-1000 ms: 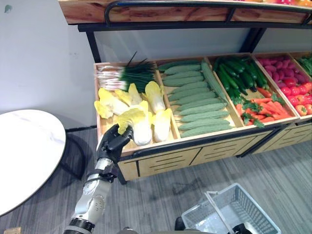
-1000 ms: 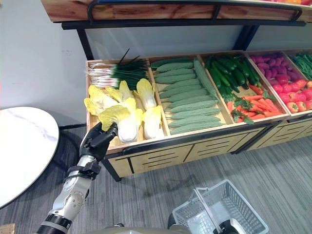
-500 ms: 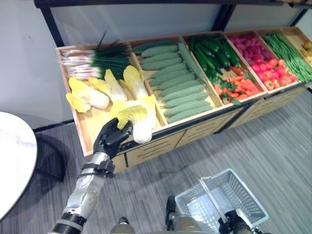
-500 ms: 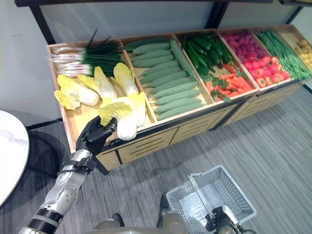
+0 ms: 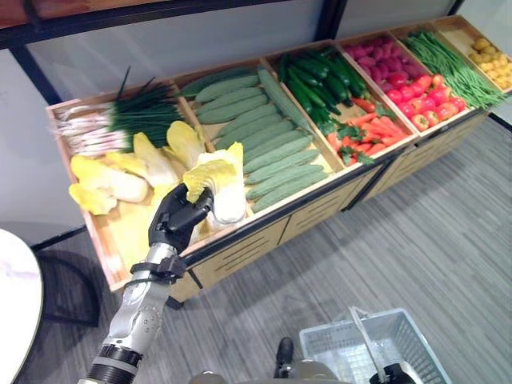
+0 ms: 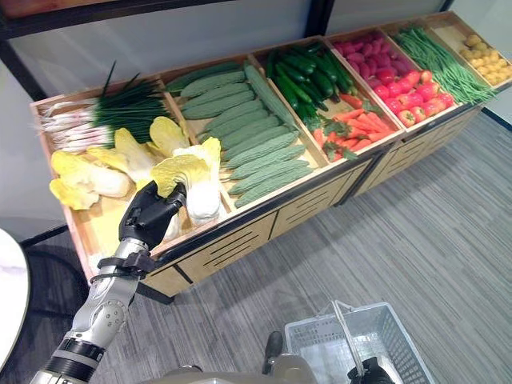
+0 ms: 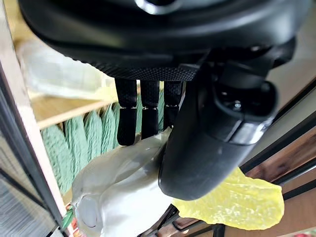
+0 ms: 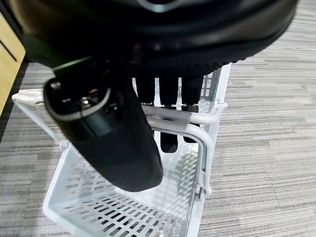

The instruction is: Get the vegetables into the basket

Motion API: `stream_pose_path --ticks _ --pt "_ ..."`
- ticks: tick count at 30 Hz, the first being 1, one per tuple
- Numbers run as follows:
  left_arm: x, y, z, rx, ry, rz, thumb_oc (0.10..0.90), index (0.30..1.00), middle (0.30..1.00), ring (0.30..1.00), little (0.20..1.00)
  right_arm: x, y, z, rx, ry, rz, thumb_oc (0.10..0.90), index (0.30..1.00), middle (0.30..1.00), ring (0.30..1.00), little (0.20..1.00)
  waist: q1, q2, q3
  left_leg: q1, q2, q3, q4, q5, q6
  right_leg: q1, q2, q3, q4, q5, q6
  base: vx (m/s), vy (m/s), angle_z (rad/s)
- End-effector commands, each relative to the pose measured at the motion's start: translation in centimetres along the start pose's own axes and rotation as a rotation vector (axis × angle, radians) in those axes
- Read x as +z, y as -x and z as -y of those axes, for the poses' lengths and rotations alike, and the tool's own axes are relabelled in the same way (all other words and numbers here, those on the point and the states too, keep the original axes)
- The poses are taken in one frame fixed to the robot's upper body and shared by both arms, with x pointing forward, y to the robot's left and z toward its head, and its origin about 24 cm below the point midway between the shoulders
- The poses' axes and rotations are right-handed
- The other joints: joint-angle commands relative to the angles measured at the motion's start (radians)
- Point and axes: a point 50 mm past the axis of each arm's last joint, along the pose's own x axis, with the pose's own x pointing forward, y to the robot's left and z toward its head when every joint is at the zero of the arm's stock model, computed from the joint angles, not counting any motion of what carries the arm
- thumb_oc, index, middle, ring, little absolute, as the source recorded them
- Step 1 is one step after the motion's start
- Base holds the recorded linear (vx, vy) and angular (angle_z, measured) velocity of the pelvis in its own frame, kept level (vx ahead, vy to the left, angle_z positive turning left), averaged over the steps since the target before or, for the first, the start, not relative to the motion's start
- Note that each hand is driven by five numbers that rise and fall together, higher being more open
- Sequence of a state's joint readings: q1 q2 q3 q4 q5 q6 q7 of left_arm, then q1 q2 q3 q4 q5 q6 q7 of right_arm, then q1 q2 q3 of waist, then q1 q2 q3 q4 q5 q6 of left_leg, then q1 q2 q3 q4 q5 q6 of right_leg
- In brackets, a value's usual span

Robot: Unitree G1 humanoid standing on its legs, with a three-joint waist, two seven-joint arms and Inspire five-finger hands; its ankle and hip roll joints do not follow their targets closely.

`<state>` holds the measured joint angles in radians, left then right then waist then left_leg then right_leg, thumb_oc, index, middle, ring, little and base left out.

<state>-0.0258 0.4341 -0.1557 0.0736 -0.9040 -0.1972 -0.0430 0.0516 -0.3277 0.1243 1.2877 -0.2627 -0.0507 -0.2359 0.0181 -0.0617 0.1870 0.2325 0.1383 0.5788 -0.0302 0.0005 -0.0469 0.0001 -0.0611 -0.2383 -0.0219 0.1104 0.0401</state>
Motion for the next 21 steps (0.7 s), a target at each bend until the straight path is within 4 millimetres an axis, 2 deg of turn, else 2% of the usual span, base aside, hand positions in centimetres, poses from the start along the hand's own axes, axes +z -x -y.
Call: stream_pose_path --ticks 1,4,6,7,8,10,11,14,17,21 --pt "5.1 -1.9 5.1 -0.238 0.041 0.289 0.400 0.300 0.300 0.300 0.300 -0.9 -0.4 2.9 -0.094 0.022 -0.020 0.400 0.300 0.300 0.300 0.300 0.000 0.005 -0.037 -0.064 0.004 -0.070 -0.051 0.050 -0.053 0.032 -0.072 -0.035 0.069 -0.071 0.089 0.00 -0.169 -0.02" --pt "5.2 -2.1 5.6 -0.253 0.047 0.293 0.400 0.300 0.300 0.300 0.300 -0.9 -0.4 3.3 -0.111 0.021 -0.017 0.400 0.300 0.300 0.300 0.300 -0.009 0.022 -0.029 -0.073 0.027 -0.077 -0.039 0.074 -0.073 0.035 -0.051 -0.034 0.073 -0.090 0.073 -0.01 -0.201 -0.01" --pt "5.1 -2.3 5.9 -0.262 0.047 0.288 0.400 0.300 0.300 0.300 0.300 -1.0 -0.5 3.7 -0.123 0.016 -0.018 0.400 0.300 0.300 0.300 0.300 -0.012 0.026 -0.022 -0.093 0.046 -0.083 0.009 0.072 -0.085 0.041 -0.043 -0.036 0.072 -0.099 0.061 -0.05 -0.205 0.00" --pt "5.1 -2.4 6.1 -0.272 0.045 0.295 0.400 0.300 0.300 0.300 0.300 -0.6 -0.6 4.3 -0.141 0.016 -0.003 0.400 0.300 0.300 0.300 0.300 -0.004 0.026 -0.010 -0.128 0.053 -0.120 0.063 0.088 -0.086 0.038 -0.030 -0.031 0.063 -0.087 0.041 -0.07 -0.169 -0.02" --pt "5.1 -2.4 6.1 -0.272 0.045 0.295 0.400 0.300 0.300 0.300 0.300 -0.6 -0.6 4.3 -0.141 0.015 -0.003 0.400 0.300 0.300 0.300 0.300 -0.005 0.027 -0.011 -0.129 0.054 -0.120 0.064 0.088 -0.086 0.037 -0.030 -0.031 0.062 -0.086 0.040 -0.07 -0.118 -0.11" --pt "5.1 -2.4 6.8 -0.293 0.049 0.297 0.400 0.300 0.300 0.300 0.300 -0.3 -0.8 5.5 -0.174 0.017 -0.003 0.400 0.300 0.300 0.300 0.300 0.016 0.031 -0.008 -0.170 0.024 -0.263 0.056 0.102 -0.084 0.033 -0.023 -0.002 0.053 -0.085 0.038 0.00 -0.002 -0.20" --pt "5.2 -2.3 6.8 -0.291 0.045 0.304 0.400 0.300 0.300 0.300 0.300 -0.1 -0.8 5.8 -0.180 0.022 0.001 0.400 0.300 0.300 0.300 0.300 0.031 0.029 -0.004 -0.186 0.004 -0.353 0.039 0.086 -0.075 0.033 -0.026 0.022 0.054 -0.086 0.039 0.02 0.008 -0.22" --pt "5.4 -2.2 6.2 -0.268 0.031 0.319 0.400 0.300 0.300 0.300 0.300 0.6 -1.0 5.9 -0.170 0.056 0.021 0.400 0.300 0.300 0.300 0.300 0.060 0.026 0.000 -0.213 -0.025 -0.513 0.019 0.076 -0.060 0.019 -0.026 0.094 0.060 -0.076 0.043 0.02 0.026 -0.46" --pt "5.4 -2.0 6.2 -0.277 0.037 0.321 0.400 0.300 0.300 0.300 0.300 0.2 -0.9 5.4 -0.150 0.053 0.007 0.400 0.300 0.300 0.300 0.300 0.060 0.030 -0.005 -0.188 -0.025 -0.482 -0.005 0.074 -0.049 0.024 -0.031 0.099 0.058 -0.073 0.046 0.02 0.111 -0.67" --pt "5.3 -1.7 6.1 -0.296 0.007 0.303 0.400 0.300 0.300 0.300 0.300 0.3 -0.8 4.6 -0.125 0.045 0.010 0.400 0.300 0.300 0.300 0.300 0.053 0.019 -0.008 -0.147 -0.064 -0.443 -0.038 0.047 -0.018 0.012 -0.059 0.141 0.066 -0.052 0.074 -0.01 0.242 -0.48"
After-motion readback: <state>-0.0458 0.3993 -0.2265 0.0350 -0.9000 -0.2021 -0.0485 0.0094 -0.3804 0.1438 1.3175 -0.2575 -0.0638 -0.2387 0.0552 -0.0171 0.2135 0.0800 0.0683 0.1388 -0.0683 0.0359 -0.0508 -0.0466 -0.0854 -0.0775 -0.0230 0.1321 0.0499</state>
